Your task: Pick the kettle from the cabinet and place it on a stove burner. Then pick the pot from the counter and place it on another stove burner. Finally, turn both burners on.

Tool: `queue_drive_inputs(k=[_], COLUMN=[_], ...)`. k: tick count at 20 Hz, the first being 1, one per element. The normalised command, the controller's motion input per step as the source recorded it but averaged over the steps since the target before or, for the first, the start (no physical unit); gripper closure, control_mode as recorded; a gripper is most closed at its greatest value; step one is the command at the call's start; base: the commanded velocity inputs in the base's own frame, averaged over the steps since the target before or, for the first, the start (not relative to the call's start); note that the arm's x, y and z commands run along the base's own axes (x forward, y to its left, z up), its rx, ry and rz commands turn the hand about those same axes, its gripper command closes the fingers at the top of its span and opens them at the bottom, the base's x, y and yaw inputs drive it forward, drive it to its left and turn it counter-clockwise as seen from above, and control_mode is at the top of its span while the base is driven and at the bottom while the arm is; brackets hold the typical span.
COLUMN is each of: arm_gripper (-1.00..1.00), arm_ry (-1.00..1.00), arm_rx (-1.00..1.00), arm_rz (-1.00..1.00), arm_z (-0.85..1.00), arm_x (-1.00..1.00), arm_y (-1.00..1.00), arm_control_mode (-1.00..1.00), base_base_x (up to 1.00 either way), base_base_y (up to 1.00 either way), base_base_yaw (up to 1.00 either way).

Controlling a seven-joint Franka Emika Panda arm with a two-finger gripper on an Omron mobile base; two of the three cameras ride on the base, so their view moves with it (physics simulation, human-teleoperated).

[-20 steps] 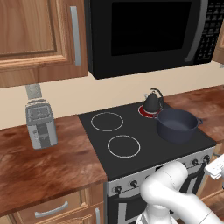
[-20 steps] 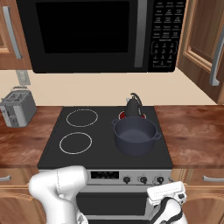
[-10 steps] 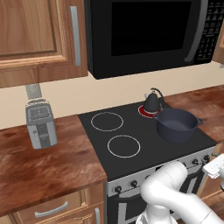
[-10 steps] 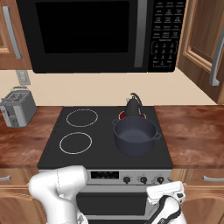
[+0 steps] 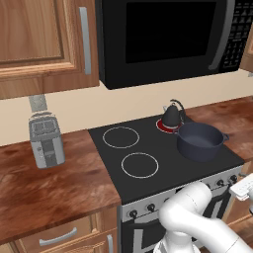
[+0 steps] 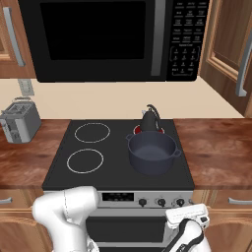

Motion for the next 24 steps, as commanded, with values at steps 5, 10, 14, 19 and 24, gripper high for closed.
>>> queue_drive_inputs(k=[5, 10, 14, 19, 24], arm_gripper=[-1.0, 1.0, 1.0, 1.0, 1.0], arm_ry=[0.0, 0.0, 0.0, -0.02, 0.0], arm_rx=[0.01, 0.0, 0.0, 0.0, -0.04], arm_rz=[0.01, 0.0, 0.0, 0.0, 0.0], arm_z=[-0.13, -0.17, -0.12, 0.03, 0.18], arm_x=[0.0, 0.0, 0.0, 0.0, 0.0], arm_y=[0.0, 0.06, 0.03, 0.05, 0.14], arm_control_mode=[-1.0, -1.0, -1.0, -1.0, -1.0], base_base_x=[0.0, 0.0, 0.0, 0.0, 0.0], base_base_y=[0.0, 0.0, 0.0, 0.0, 0.0], base_base_yaw=[0.0, 0.0, 0.0, 0.0, 0.0])
